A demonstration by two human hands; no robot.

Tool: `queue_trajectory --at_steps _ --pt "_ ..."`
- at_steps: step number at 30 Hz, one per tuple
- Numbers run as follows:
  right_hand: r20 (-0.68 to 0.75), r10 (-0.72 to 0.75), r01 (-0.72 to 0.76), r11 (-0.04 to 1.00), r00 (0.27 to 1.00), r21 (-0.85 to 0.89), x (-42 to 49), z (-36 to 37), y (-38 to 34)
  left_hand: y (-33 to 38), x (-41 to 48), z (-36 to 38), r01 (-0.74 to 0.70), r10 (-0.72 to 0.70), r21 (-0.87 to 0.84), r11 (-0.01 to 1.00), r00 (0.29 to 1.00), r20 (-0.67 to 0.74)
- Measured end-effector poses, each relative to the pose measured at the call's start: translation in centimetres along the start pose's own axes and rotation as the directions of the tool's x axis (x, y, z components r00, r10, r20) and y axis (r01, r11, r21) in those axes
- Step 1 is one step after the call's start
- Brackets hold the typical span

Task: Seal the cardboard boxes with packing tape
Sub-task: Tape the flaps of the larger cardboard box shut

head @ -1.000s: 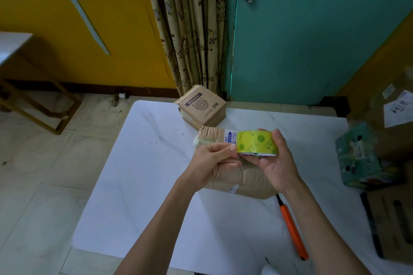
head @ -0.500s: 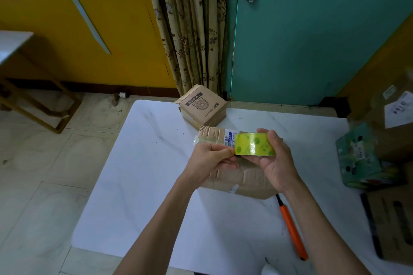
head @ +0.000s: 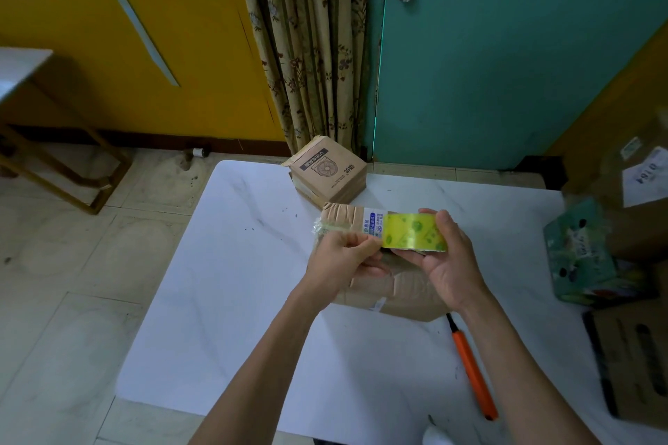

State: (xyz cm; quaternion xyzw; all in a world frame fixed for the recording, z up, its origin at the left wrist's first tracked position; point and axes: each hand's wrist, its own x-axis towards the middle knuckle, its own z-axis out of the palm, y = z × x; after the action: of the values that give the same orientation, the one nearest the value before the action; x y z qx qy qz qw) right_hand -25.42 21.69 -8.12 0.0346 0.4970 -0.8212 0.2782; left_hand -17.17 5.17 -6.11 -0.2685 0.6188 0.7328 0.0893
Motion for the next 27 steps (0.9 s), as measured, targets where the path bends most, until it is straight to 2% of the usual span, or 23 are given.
queue_trajectory --at_steps 2,4,6,8,12,17,27 --pt "0.008 0.025 -0.025 0.998 1.000 0.051 0.0 0.1 -0.1 0.3 -0.3 -0.1 0.071 -0.058 -0.222 0.972 0.996 0.066" --pt "0.032 0.041 -0.043 0.997 0.999 0.070 0.0 0.4 -0.1 0.4 -0.6 0.0 0.129 -0.097 -0.367 0.921 0.990 0.104" --pt "0.054 0.048 -0.052 0.996 0.997 0.078 0.0 0.7 -0.1 0.4 -0.6 0.1 0.152 -0.119 -0.455 0.877 0.988 0.100" --pt "0.057 0.050 -0.053 0.996 0.997 0.068 0.1 0.7 -0.2 0.3 -0.6 -0.1 0.155 -0.127 -0.471 0.868 0.988 0.091" --pt "0.034 0.024 -0.025 0.999 0.999 0.027 0.2 0.5 -0.1 0.3 -0.5 -0.4 0.137 -0.123 -0.408 0.902 0.991 0.061" --pt "0.006 -0.009 0.009 0.998 1.000 -0.061 0.1 0.6 0.0 0.8 -0.6 -0.9 0.071 -0.061 -0.188 0.980 0.996 0.059" --pt "0.011 -0.006 0.007 0.996 1.000 -0.092 0.0 0.7 -0.2 2.3 -1.0 -0.8 0.014 -0.017 0.091 0.996 0.999 0.034"
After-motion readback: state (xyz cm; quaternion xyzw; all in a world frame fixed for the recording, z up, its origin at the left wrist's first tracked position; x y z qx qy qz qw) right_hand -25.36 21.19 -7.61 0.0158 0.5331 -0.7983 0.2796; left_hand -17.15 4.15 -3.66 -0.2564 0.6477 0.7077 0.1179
